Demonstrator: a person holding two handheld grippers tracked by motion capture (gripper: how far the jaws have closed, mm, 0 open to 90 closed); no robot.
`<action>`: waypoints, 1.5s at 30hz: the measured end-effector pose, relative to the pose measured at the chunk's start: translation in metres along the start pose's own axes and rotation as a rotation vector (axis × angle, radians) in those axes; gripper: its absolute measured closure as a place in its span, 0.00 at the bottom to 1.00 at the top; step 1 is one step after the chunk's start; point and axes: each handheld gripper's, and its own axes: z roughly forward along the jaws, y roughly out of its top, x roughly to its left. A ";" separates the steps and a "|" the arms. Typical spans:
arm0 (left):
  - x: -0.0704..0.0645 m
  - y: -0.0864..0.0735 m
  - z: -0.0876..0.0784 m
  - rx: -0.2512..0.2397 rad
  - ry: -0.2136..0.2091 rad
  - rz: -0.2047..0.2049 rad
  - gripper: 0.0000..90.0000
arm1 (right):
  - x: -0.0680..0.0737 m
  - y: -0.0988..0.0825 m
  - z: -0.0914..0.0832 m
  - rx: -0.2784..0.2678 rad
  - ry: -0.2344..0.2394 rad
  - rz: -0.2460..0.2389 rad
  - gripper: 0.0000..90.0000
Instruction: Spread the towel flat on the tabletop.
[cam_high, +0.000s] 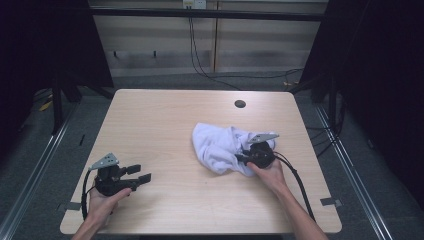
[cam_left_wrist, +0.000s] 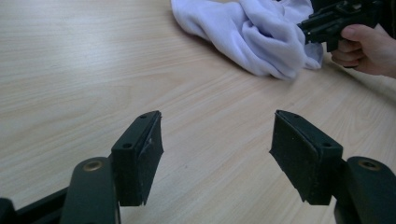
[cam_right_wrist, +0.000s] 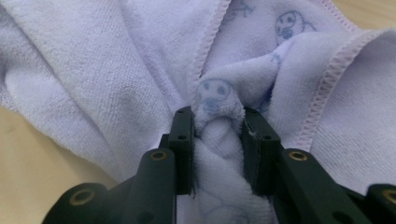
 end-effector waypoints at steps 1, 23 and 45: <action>-0.002 0.001 0.001 0.008 0.005 0.019 0.38 | 0.006 -0.002 0.000 -0.002 0.026 -0.007 0.76; -0.050 0.055 0.069 0.067 -0.193 0.154 0.69 | 0.061 -0.007 -0.055 -0.059 0.141 -0.076 0.58; -0.063 0.052 0.114 0.100 -0.280 0.149 0.95 | 0.036 0.004 -0.033 -0.075 0.138 -0.010 0.96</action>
